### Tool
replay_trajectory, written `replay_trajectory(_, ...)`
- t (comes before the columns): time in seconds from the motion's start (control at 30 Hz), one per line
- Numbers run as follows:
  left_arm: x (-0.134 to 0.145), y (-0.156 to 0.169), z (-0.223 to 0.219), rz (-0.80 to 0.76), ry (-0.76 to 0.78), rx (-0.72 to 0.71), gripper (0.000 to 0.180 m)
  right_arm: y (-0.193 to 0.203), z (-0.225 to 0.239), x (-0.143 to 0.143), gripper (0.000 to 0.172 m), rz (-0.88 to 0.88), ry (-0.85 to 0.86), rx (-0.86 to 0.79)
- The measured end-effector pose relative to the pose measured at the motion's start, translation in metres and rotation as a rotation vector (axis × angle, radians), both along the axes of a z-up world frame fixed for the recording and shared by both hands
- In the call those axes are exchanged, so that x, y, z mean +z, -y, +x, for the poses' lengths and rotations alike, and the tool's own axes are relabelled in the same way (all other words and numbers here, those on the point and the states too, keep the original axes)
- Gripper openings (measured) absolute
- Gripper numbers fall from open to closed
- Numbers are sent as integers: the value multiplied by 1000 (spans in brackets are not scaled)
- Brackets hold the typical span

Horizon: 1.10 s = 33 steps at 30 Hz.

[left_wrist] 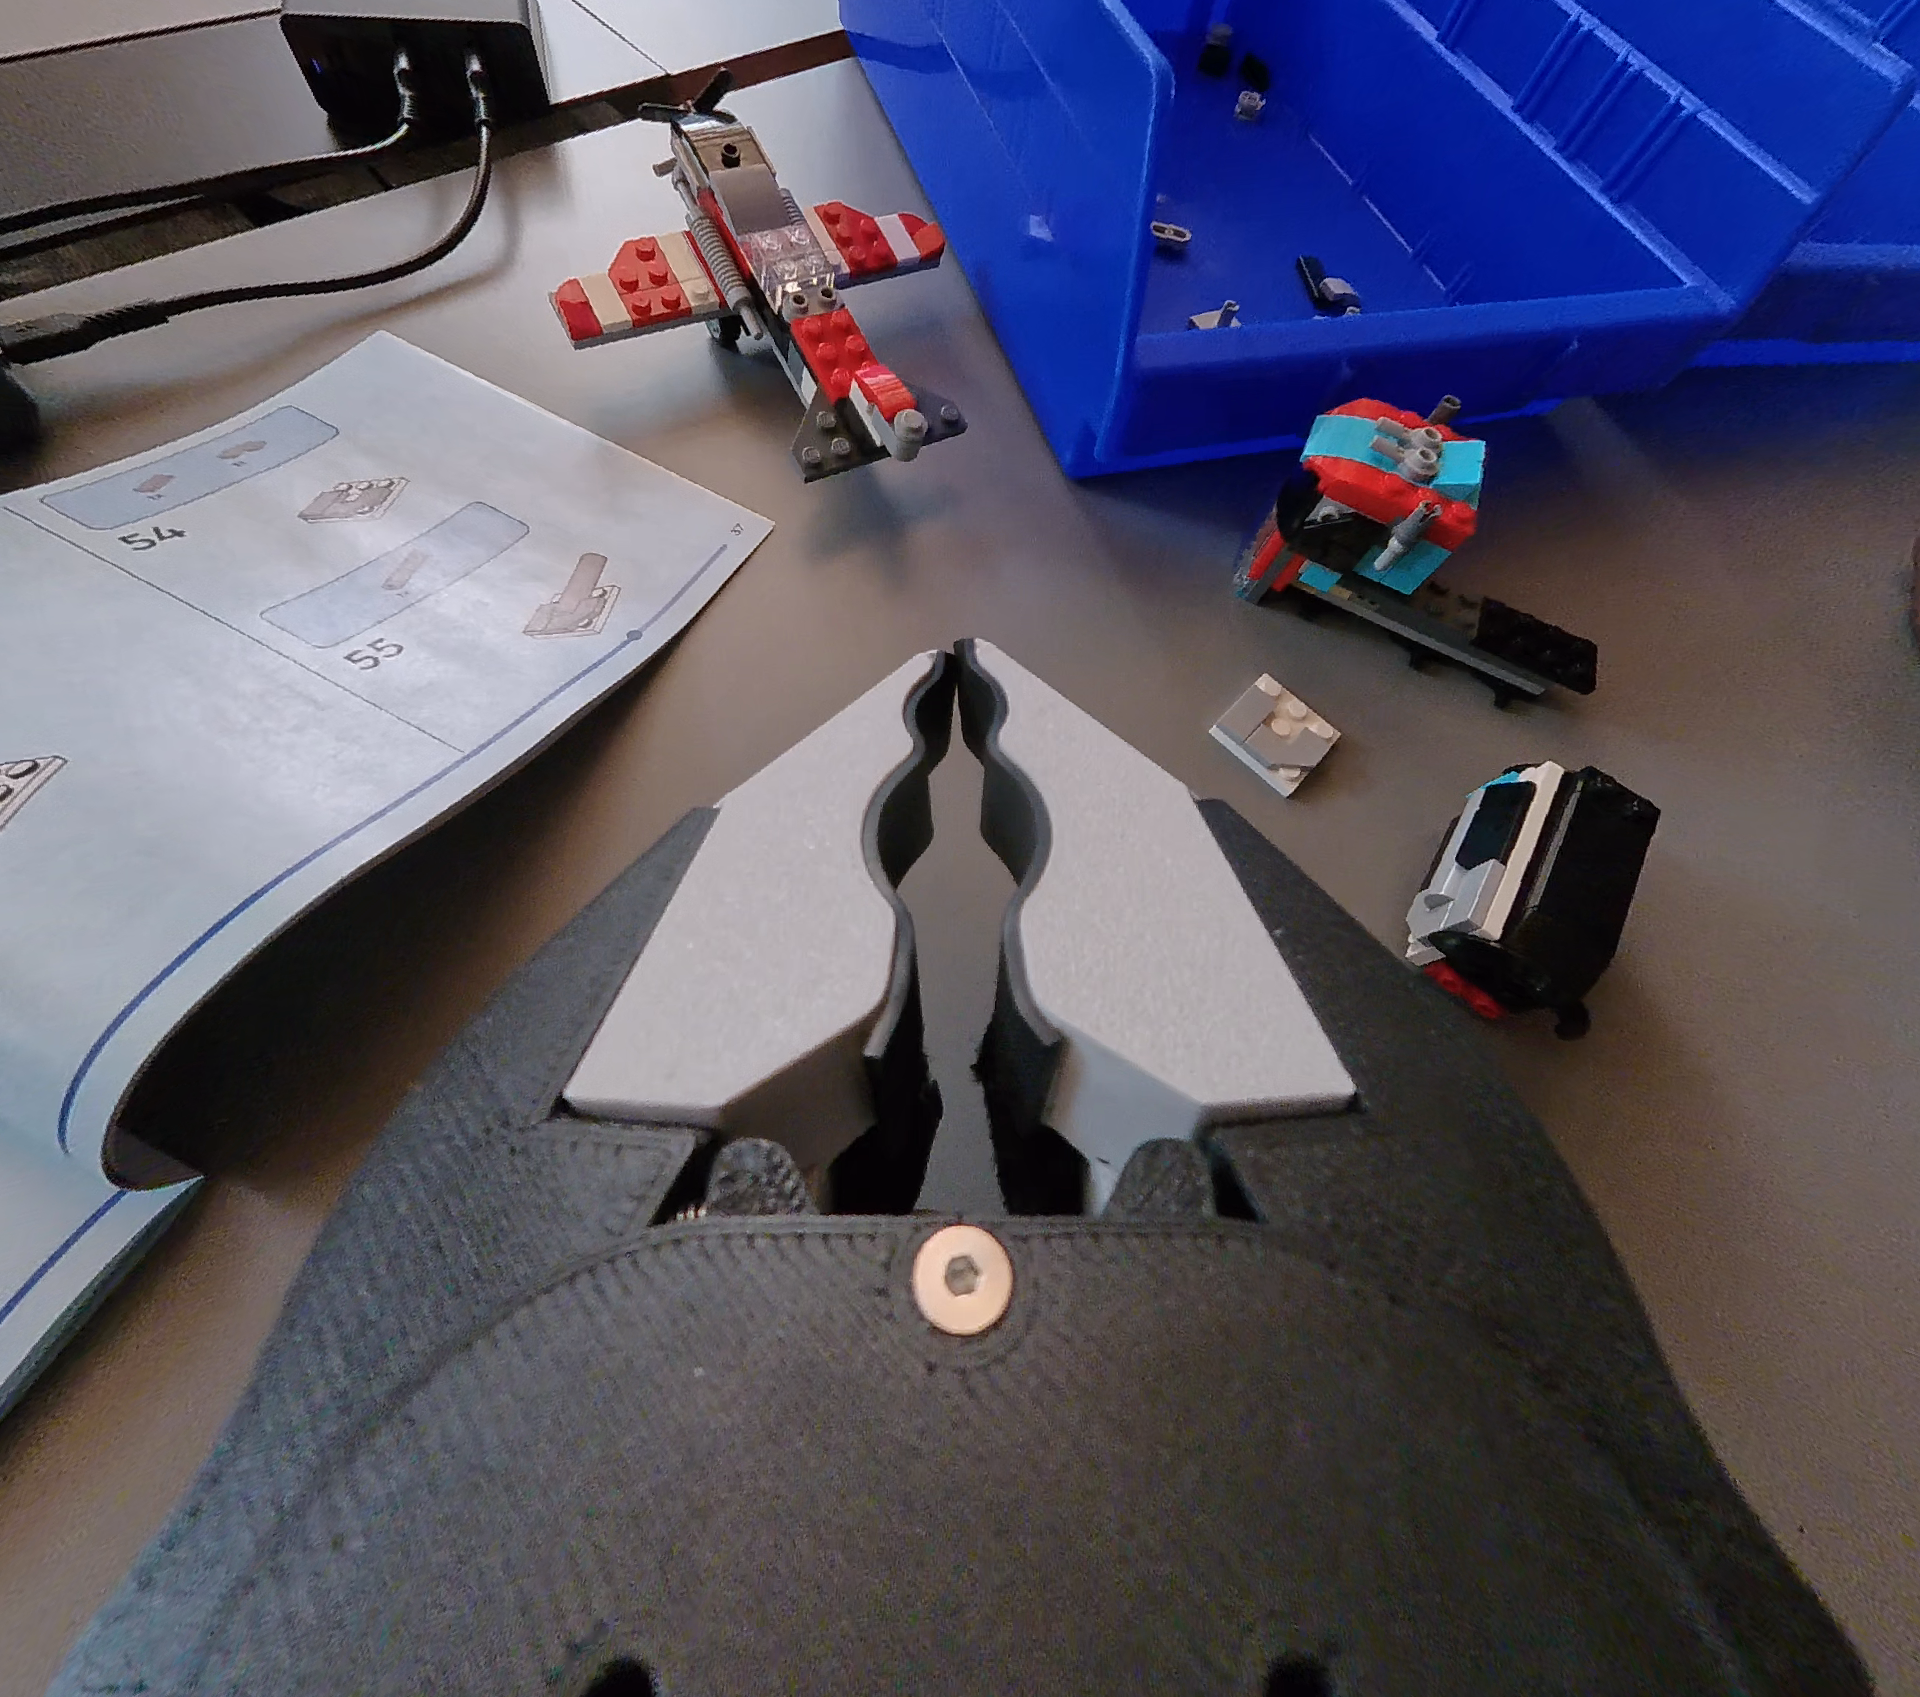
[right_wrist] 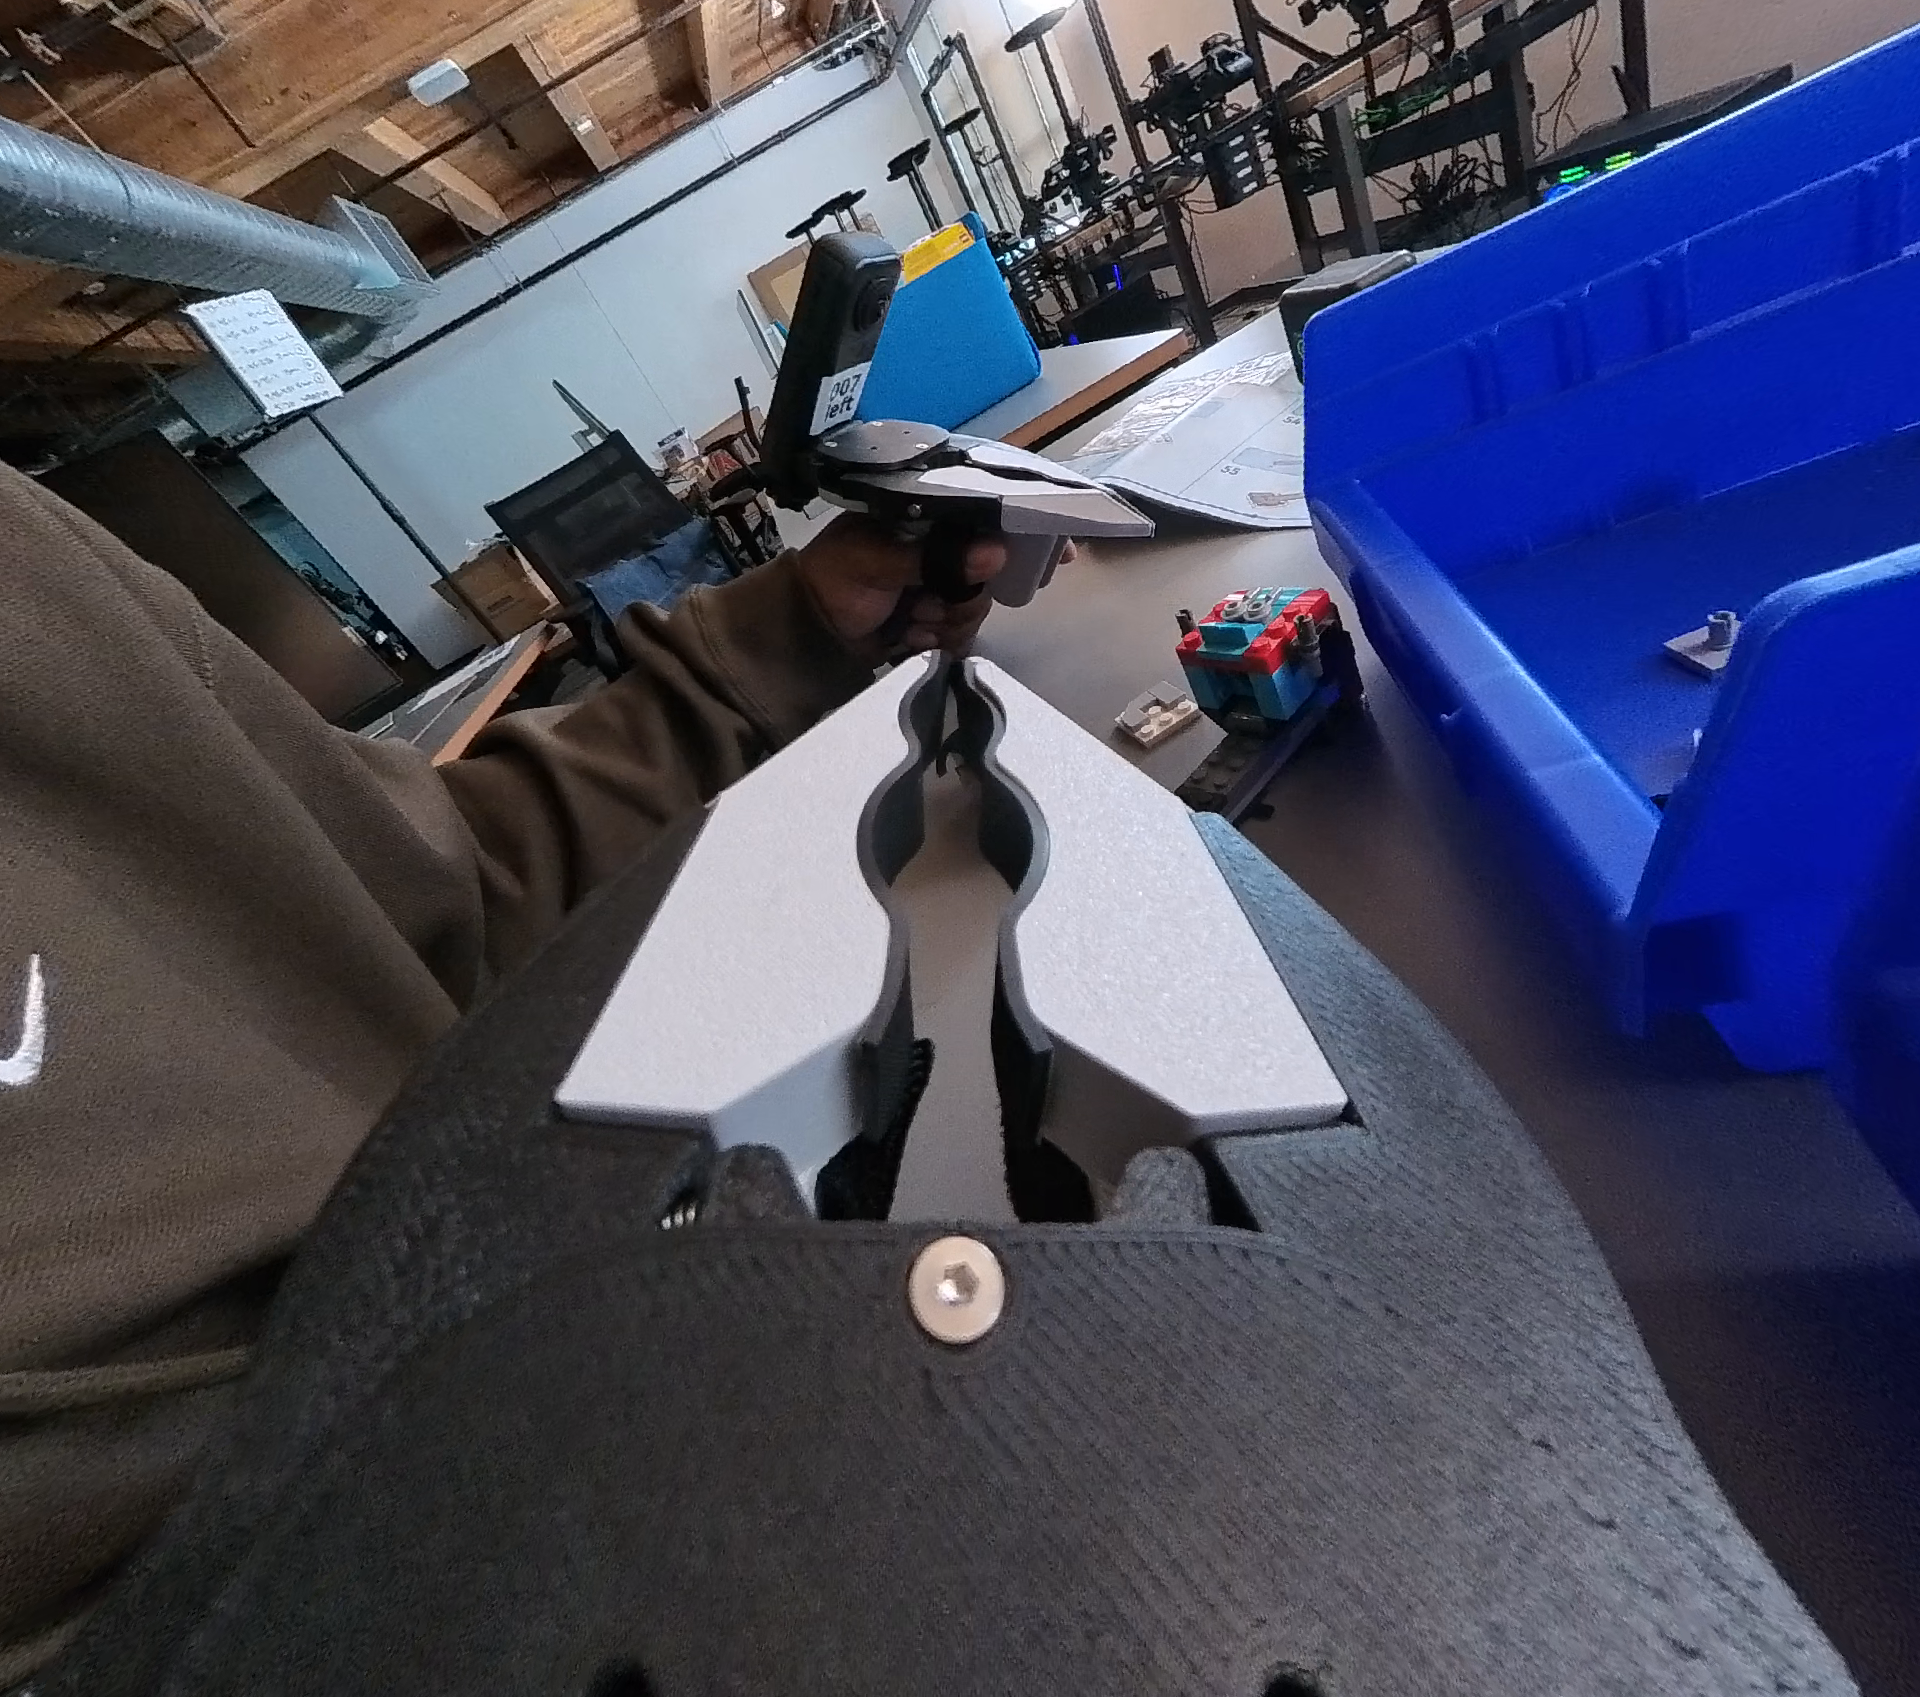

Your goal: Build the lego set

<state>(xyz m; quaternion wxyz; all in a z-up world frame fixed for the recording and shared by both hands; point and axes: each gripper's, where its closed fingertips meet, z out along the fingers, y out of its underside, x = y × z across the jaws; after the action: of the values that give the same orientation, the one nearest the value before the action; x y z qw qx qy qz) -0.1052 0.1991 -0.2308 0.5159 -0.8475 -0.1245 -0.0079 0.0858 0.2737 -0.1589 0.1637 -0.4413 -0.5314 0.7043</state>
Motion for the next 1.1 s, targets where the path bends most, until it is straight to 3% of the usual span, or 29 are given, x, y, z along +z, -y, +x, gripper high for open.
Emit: replay_trajectory(1.1, -1, 0, 0, -10, -5, 0, 1, 1, 0, -1, 2, 1, 2, 6)
